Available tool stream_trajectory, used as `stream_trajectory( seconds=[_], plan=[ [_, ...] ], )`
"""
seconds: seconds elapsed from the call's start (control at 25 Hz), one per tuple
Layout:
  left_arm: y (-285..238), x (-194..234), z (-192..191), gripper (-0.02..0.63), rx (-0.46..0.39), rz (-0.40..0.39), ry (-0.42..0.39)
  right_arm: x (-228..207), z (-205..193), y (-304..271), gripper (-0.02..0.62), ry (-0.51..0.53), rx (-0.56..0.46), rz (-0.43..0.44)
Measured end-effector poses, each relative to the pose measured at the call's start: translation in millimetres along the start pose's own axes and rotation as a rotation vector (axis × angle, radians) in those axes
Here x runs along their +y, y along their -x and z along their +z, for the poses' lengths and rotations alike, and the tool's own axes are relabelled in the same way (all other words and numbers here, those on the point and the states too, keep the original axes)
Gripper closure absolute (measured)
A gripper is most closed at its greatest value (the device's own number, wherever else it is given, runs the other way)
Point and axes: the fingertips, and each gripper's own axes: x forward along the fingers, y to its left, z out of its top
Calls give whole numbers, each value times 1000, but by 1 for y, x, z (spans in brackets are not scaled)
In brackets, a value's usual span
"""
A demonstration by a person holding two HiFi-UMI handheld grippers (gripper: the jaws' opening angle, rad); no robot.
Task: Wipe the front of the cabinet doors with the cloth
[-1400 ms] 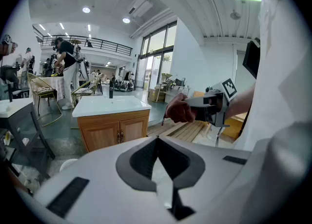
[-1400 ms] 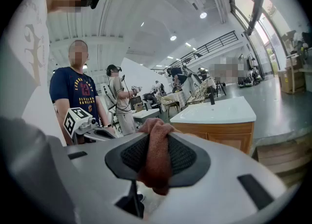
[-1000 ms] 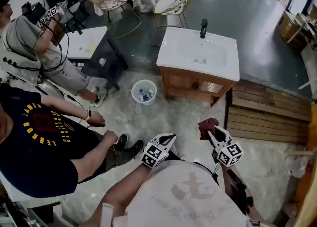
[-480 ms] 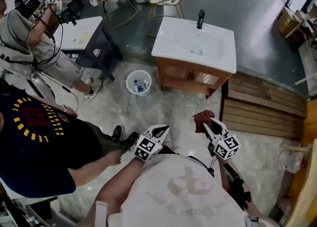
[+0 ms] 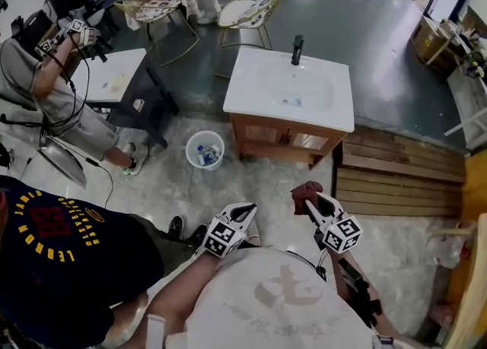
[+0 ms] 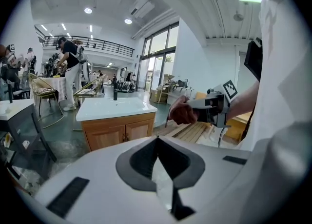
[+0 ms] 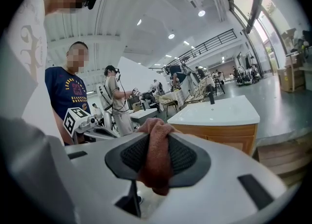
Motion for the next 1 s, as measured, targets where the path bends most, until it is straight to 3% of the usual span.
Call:
stream_trajectory(
  seconds=[0.48, 1.0],
  plan=[
    [-37, 55, 31, 594, -33, -31, -8, -43, 27, -42, 474, 11, 15, -66],
    [-48, 96, 46, 594, -36, -65, -14, -66, 22, -75, 474, -25, 76, -159]
  ],
)
